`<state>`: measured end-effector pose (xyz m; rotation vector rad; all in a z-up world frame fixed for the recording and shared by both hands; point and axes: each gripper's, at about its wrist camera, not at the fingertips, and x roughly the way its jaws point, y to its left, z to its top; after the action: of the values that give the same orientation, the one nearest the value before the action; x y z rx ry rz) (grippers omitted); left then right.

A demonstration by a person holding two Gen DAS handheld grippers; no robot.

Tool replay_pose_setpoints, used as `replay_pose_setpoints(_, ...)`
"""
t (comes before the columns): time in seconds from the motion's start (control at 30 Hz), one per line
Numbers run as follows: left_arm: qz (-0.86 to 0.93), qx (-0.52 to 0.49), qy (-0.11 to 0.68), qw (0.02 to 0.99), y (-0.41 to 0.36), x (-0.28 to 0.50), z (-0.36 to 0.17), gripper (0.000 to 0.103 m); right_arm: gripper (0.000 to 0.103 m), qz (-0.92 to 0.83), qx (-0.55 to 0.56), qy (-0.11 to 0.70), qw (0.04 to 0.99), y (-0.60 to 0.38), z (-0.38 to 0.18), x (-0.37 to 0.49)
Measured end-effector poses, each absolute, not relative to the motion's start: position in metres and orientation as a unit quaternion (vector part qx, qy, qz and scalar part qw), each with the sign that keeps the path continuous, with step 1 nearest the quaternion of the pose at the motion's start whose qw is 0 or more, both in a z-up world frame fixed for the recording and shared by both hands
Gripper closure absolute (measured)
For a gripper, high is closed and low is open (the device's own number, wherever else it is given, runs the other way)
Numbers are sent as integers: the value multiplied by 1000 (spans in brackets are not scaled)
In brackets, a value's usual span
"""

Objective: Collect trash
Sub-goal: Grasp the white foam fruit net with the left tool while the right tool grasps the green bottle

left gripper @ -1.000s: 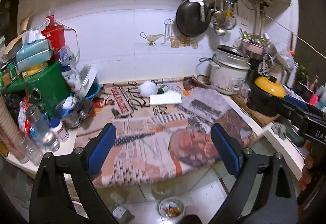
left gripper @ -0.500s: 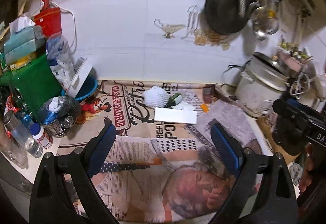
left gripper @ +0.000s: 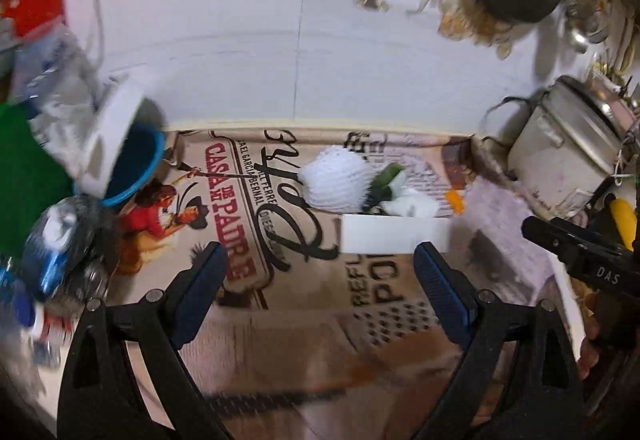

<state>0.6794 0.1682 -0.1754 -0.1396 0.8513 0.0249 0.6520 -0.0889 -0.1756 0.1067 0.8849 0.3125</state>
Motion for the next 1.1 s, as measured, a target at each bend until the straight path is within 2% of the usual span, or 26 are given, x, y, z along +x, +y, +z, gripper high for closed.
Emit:
replay_pose_setpoints(0.2,-10,-81,450,889,198,755,-224,9,16,122,47,449,884,-70,-200,697)
replay_pose_setpoints(0.43,-52,-100,473,874,190,832,-269,10,16,111,47,464,878,-55,-220,736)
replay_pose_setpoints(0.63,-76,-112,482,866,180,865,-294,25,16,123,51,476,869,-42,-236,764)
replay_pose_setpoints(0.67,-79,-118,479,866,181,866,-296,31,17,126,52,477,869,-40,-238,767)
replay_pose_setpoints(0.7,-82,-123,477,866,182,867,-297,36,18,130,54,478,867,-37,-240,771)
replay_pose_setpoints(0.83,-92,-156,472,863,191,865,-300,47,25,151,69,488,857,-23,-250,789)
replay_pose_setpoints(0.9,-92,-165,473,861,198,862,-300,52,33,161,77,497,849,-17,-256,798)
replay_pose_setpoints(1.03,-81,-154,466,868,205,855,-293,55,40,164,90,516,836,-4,-273,813)
replay_pose_setpoints(1.1,-74,-145,461,872,206,852,-289,56,46,164,90,523,832,2,-278,816)
